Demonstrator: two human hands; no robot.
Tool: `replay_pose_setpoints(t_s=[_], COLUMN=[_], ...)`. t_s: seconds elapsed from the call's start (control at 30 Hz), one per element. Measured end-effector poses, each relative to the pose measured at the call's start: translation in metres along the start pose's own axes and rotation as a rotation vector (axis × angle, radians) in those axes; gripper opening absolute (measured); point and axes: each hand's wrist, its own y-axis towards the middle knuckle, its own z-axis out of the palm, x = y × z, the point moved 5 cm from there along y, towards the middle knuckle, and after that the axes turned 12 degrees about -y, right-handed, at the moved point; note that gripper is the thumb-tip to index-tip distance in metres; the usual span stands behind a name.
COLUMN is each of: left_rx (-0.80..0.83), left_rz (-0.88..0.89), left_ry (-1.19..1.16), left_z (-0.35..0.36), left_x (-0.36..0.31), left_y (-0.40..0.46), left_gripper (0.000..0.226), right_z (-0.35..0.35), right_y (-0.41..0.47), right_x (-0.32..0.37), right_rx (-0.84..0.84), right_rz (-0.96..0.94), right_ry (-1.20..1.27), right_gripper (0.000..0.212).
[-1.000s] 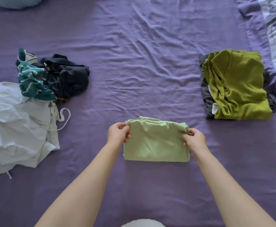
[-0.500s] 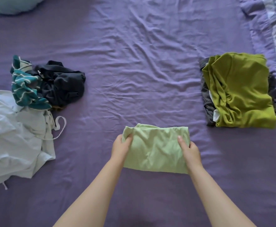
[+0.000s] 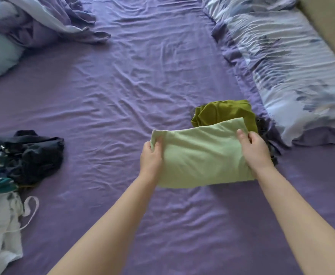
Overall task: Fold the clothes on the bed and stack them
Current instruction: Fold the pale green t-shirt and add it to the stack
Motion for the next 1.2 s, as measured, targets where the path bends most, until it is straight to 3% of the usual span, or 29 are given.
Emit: replay_pose_setpoints(t_s=[0.27,0.4,0.47,0.5,0.57,0.63,0.67,0.73,0.8,0.9,1.2], left_rx=[0.209,0.260,0.243,0.202,0.135,0.309,0.435,0.570,0.580,0.609,0.642], left_rz=[-0.064,-0.159,-0.137,-0.045,0.336,0.692,0.763,0.715,0.606,0.507,0.399], left_ry=[-0.055,-0.037,0.055,0.225,0.688,0.990,1.095,1.229,1.282,1.304,1.156], left_z=[0.138,0.165,0.167,0.163,0.161,0.177,0.186,0.196,0.196,0.190,0.192], left_x=[-0.008,0.011,0.019,0.020,0.011,0.008,0.014,0.030,0.044,0.062,0.088], left_y=[0.020,0.030,0.034,0.035,0.026,0.010,0.005,0.008,0.019,0.033,0.047], left_gripper=[0.023,0.020,0.033,0.042,0.054,0.057,0.057,0.061,0.069,0.076,0.075], right_z=[-0.069,-0.059,-0.043,-0.035,-0.021,-0.012,-0.010,-0.003,0.011,0.033,0.055], right_y=[0.092,0.113,0.114,0.113,0.103,0.089,0.080,0.065,0.060,0.068,0.095], right_x=[-0.059,-0.084,-0.092,-0.095,-0.099,-0.099,-0.097,-0.087,-0.082,-0.102,-0.120], right_rx=[-0.097,-0.022,0.077,0.116,0.146,0.091,0.019,-0.106,-0.040,0.176,0.394], right_rz=[0.062,0.123,0.161,0.160,0.102,-0.030,-0.107,-0.308,-0.386,-0.240,-0.099], right_ry=[-0.173,-0.184,-0.144,-0.123,-0.139,-0.380,-0.545,-0.763,-0.869,-0.883,-0.916], right_gripper=[0.038,0.041,0.040,0.040,0.053,0.073,0.079,0.076,0.077,0.091,0.070])
